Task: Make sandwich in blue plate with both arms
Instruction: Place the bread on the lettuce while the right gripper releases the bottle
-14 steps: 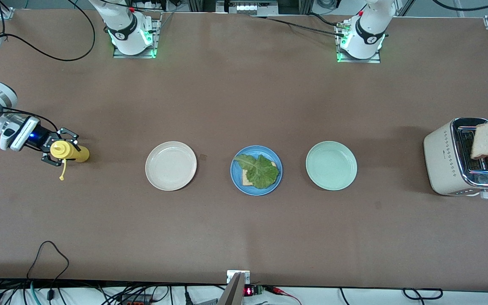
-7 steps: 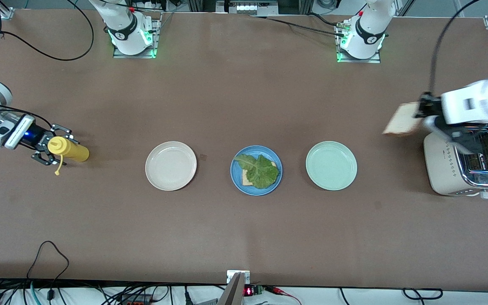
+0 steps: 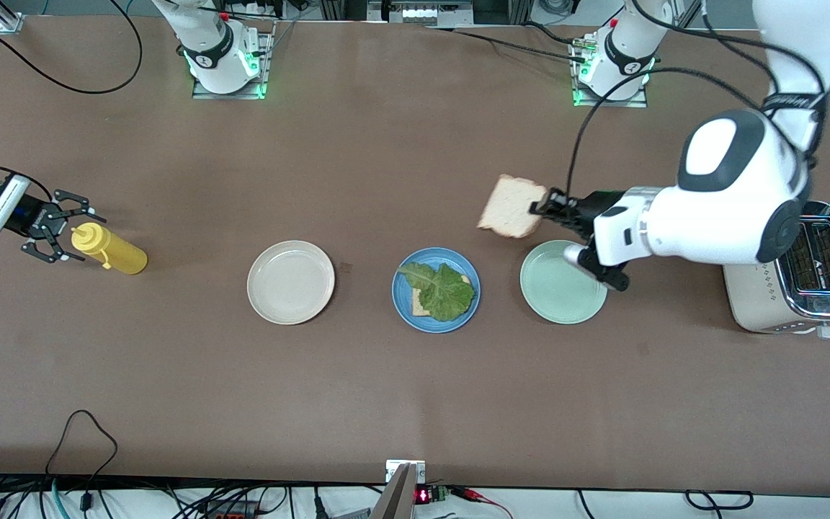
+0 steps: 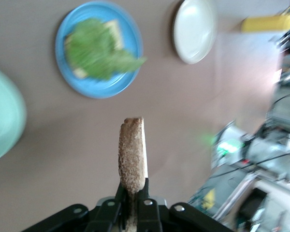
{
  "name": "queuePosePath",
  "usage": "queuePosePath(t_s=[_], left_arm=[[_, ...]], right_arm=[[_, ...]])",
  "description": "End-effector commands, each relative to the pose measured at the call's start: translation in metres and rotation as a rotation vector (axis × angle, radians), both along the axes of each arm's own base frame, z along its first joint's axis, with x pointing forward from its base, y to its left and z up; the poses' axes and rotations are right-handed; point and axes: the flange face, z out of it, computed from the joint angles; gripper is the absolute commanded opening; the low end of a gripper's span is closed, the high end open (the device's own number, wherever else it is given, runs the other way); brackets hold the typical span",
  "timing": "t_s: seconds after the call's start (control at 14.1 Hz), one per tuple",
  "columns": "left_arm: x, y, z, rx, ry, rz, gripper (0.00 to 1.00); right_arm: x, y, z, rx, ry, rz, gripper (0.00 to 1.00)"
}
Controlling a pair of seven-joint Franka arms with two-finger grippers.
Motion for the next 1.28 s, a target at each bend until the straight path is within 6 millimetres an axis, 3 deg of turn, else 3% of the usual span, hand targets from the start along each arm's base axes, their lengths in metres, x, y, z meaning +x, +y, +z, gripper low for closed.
queuePosePath(t_s=[0.0, 0.07, 0.28, 0.36, 0.5, 0.78, 0.92, 0.99, 1.07, 1.14, 1.21], left_arm=[[0.019, -0.022, -0.034, -0.137, 0.046, 0.099, 0.0], [0.022, -0.031, -0.052, -0.193, 0.055, 0.12, 0.0], [0.018, -0.043, -0.115, -0.325, -0.033, 0.17, 0.0], [0.018, -0.043, -0.133, -0.36, -0.054, 0.188, 0.0], [0.015, -0.043, -0.171, -0.394, -0.083, 0.195, 0.0], [0.01, -0.041, -0.242, -0.412, -0.084, 0.216, 0.01], [0.01, -0.037, -0.262, -0.432, -0.102, 0.222, 0.04], [0.012, -0.034, -0.266, -0.426, -0.111, 0.231, 0.17], [0.016, -0.028, -0.262, -0.421, -0.124, 0.234, 0.71], [0.019, -0.02, -0.259, -0.418, -0.13, 0.235, 1.0], [0.023, -0.011, -0.246, -0.413, -0.149, 0.234, 1.0]], right_arm=[[-0.004, -0.008, 0.058, -0.15, 0.057, 0.043, 1.0], [0.001, -0.006, 0.086, -0.204, 0.075, 0.041, 1.0], [0.044, 0.038, 0.173, -0.374, 0.127, 0.018, 1.0], [0.06, 0.056, 0.192, -0.427, 0.146, 0.007, 1.0], [0.084, 0.1, 0.214, -0.508, 0.191, -0.021, 1.0], [0.119, 0.192, 0.231, -0.578, 0.32, -0.247, 1.0], [0.127, 0.228, 0.237, -0.589, 0.381, -0.373, 1.0], [0.129, 0.24, 0.237, -0.601, 0.423, -0.454, 1.0], [0.132, 0.263, 0.242, -0.636, 0.437, -0.511, 1.0], [0.137, 0.276, 0.249, -0.651, 0.457, -0.591, 1.0], [0.138, 0.284, 0.251, -0.64, 0.498, -0.682, 1.0]])
